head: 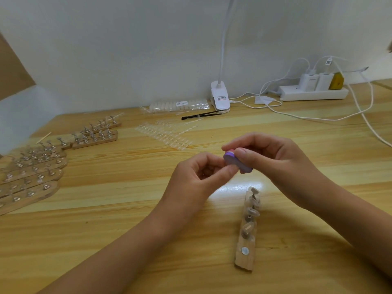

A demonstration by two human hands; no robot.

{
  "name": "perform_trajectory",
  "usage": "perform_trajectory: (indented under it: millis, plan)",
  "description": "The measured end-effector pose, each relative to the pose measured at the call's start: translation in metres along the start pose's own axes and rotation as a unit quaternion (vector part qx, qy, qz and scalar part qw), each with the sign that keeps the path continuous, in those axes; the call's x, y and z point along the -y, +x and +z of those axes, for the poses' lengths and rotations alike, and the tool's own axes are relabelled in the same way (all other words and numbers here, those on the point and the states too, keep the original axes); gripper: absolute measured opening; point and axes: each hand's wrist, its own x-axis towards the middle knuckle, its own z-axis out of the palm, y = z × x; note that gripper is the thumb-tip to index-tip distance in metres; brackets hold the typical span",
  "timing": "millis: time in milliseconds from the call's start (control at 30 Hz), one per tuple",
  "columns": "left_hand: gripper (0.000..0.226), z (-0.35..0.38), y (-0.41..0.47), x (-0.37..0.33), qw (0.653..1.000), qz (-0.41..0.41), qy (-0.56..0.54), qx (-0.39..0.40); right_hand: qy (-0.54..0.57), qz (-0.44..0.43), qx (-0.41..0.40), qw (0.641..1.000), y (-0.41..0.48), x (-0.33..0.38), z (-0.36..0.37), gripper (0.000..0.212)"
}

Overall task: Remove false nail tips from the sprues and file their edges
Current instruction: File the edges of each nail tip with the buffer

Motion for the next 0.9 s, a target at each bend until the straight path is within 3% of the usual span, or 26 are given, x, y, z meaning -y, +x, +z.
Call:
perform_trajectory:
  millis: [367,567,700,900]
  plan:
    - [0.025,-0.002,0.001,0.0,1.0,0.015,0.002,0.0,0.01,-0.006,0.001,1.0,0.0,-0.001,0.003,0.023]
    - [0.018,-0.008,0.006,0.0,0.994,-0.06,-0.066,-0.058,0.036,-0.001,-0.005,0.999,0.002,-0.001,-0.001,0.021]
    - [0.044,-0.012,0.009,0.001,0.986,-0.09,-0.124,-0.07,0.109,-0.002,-0.018,0.994,0.003,0.0,-0.004,0.018]
    - [0.023,-0.011,0.009,0.0,0.985,-0.099,-0.134,-0.046,0.062,0.012,0.024,0.998,0.002,0.002,-0.004,0.02]
